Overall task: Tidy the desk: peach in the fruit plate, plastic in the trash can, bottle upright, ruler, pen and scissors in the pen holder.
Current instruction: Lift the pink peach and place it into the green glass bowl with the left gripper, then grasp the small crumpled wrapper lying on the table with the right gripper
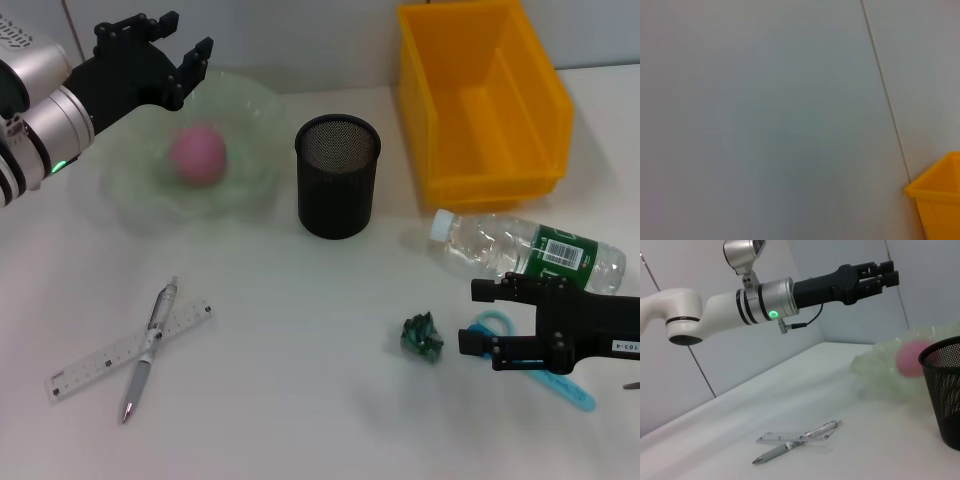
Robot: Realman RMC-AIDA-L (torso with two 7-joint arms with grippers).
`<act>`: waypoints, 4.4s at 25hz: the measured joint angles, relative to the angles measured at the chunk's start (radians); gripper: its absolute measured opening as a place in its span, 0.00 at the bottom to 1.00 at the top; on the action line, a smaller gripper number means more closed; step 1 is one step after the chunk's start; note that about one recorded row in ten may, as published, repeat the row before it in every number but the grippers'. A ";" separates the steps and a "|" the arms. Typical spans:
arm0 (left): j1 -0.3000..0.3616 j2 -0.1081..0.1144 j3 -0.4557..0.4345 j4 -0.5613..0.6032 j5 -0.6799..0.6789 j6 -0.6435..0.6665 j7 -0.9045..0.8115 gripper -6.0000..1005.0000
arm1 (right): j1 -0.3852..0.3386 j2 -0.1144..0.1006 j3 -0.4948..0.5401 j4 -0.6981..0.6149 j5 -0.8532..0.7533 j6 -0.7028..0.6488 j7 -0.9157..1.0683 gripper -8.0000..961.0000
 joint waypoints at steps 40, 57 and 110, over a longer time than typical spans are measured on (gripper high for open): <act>0.341 0.007 0.105 0.032 0.236 0.596 -0.156 0.82 | 0.144 -0.043 -0.356 -0.775 -0.161 -0.212 1.002 0.88; 0.334 0.009 0.129 0.021 0.238 0.583 -0.146 0.82 | 0.331 0.017 -0.755 -0.648 -0.371 -0.063 1.203 0.88; 0.323 0.009 0.130 0.014 0.262 0.573 -0.146 0.81 | 0.423 0.028 -1.130 -0.373 -0.290 0.212 1.334 0.87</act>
